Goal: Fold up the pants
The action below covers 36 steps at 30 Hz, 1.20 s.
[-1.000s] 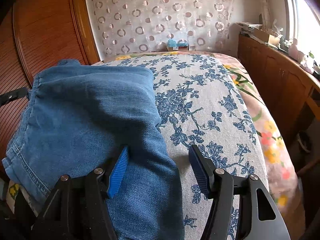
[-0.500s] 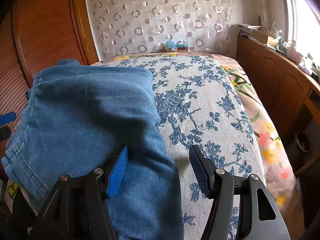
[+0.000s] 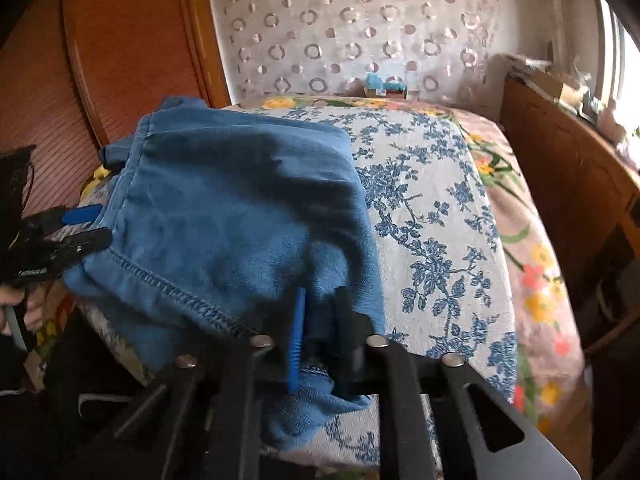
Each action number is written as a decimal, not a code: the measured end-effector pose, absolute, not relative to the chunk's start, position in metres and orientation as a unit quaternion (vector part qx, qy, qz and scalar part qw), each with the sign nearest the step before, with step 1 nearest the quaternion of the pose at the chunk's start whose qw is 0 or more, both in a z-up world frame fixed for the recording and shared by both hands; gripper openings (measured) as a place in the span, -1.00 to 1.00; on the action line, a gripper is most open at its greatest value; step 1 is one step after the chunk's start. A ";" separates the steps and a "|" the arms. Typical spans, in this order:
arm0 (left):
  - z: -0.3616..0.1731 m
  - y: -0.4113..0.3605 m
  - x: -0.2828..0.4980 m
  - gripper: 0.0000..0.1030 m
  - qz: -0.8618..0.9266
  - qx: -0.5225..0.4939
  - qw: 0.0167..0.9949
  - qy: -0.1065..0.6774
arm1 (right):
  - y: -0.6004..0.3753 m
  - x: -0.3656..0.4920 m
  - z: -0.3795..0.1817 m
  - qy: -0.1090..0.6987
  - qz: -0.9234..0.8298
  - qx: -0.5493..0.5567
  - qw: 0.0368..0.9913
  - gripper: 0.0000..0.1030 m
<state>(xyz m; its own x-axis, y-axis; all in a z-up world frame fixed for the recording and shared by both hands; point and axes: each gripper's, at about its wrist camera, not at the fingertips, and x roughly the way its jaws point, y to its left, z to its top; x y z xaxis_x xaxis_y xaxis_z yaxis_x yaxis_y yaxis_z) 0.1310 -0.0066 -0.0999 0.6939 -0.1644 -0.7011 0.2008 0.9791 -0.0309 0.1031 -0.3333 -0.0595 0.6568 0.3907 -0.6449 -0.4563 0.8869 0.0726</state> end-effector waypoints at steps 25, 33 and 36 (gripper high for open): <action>-0.075 -0.014 0.115 0.50 -0.115 0.011 0.932 0.342 | -0.332 0.131 -0.075 0.340 0.218 0.000 0.915 -0.04; -0.074 -0.040 0.121 0.50 -0.143 0.025 0.927 0.345 | -0.329 0.152 -0.093 0.358 0.239 0.030 0.902 -0.01; -0.082 -0.041 0.125 0.50 -0.145 0.025 0.923 0.356 | -0.331 0.152 -0.095 0.356 0.245 0.036 0.901 -0.01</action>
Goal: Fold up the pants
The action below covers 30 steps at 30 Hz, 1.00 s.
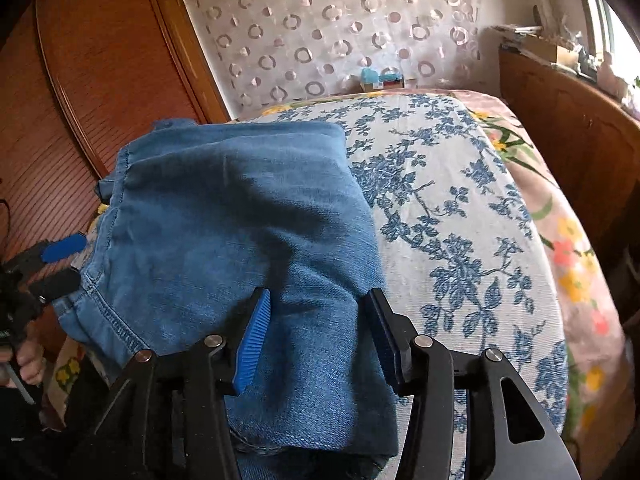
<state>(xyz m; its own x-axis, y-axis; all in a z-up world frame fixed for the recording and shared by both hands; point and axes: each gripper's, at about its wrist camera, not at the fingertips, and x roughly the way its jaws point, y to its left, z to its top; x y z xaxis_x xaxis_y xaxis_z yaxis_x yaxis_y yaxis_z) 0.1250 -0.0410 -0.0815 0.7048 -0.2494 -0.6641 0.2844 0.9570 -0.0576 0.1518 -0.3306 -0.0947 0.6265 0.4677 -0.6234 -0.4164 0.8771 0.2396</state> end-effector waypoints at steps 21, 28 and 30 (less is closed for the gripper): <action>-0.073 -0.005 0.116 0.51 -0.126 -0.010 0.927 0.353 | -0.289 0.116 -0.017 0.254 0.355 0.043 0.899 -0.82; -0.042 0.064 0.081 0.51 -0.067 -0.030 0.946 0.316 | -0.220 0.112 0.005 0.240 0.412 0.011 0.879 -0.83; -0.039 0.082 0.074 0.51 -0.052 -0.039 0.948 0.312 | -0.195 0.111 0.005 0.243 0.430 -0.002 0.870 -0.83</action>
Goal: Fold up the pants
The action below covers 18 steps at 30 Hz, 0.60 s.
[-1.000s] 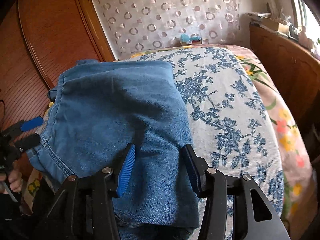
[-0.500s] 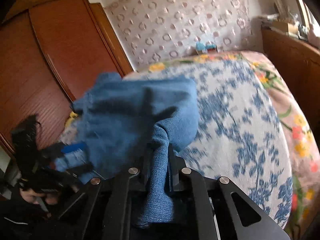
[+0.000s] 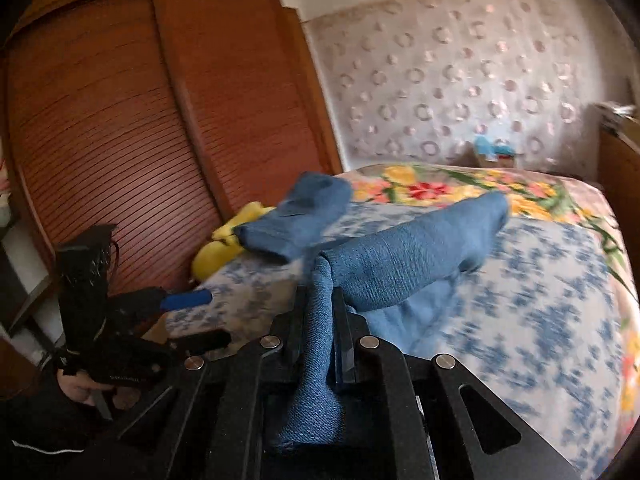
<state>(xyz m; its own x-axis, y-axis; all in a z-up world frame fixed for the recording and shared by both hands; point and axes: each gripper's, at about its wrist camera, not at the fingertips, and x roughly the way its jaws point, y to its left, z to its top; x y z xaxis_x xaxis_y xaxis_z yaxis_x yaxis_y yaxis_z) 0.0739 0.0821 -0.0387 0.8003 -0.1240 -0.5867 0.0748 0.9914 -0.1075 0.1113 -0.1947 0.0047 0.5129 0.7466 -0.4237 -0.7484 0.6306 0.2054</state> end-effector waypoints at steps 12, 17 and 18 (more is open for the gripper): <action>-0.056 0.148 0.053 0.51 0.015 -0.072 0.946 0.315 | -0.083 0.114 -0.057 0.330 0.480 -0.068 0.810 -0.83; -0.061 0.154 0.051 0.51 0.020 -0.075 0.945 0.318 | -0.066 0.126 -0.062 0.345 0.466 -0.074 0.812 -0.77; -0.060 0.152 0.052 0.51 0.019 -0.075 0.945 0.317 | -0.066 0.126 -0.058 0.346 0.464 -0.074 0.812 -0.68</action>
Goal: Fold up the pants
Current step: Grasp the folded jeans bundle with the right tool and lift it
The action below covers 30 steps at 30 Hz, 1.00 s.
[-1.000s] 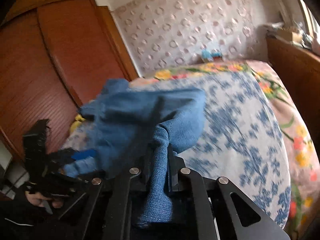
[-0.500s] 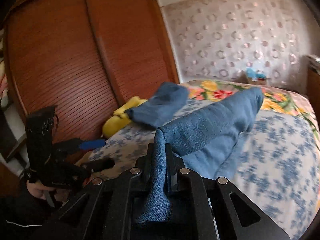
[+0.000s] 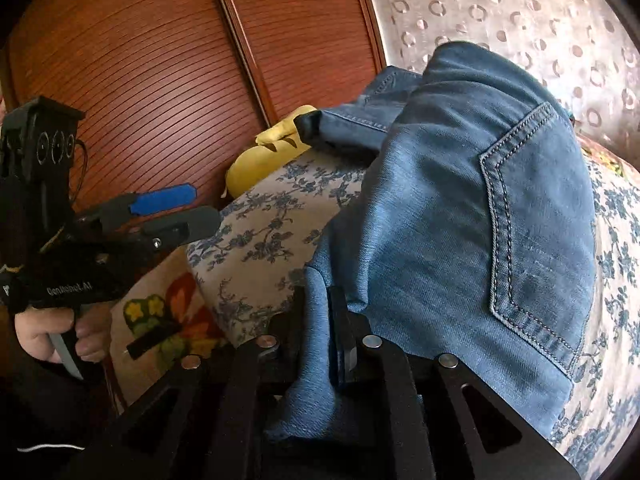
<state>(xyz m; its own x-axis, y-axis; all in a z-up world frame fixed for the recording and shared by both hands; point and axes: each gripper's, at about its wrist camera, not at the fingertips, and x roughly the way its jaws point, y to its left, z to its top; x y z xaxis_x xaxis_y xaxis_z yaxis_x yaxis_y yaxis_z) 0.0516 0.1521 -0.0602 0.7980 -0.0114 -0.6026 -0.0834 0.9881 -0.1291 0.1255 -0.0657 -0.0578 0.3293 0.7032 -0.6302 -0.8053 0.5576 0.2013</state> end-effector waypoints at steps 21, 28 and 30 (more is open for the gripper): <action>-0.078 0.080 0.095 0.51 -0.053 -0.038 0.933 0.355 | -0.117 0.215 -0.034 0.311 0.333 -0.075 0.887 -0.12; -0.102 0.090 0.091 0.51 -0.047 -0.057 0.922 0.379 | -0.082 0.258 -0.051 0.346 0.349 -0.070 0.868 0.19; -0.105 0.092 0.088 0.51 -0.049 -0.065 0.922 0.379 | -0.080 0.260 -0.053 0.350 0.346 -0.063 0.868 0.33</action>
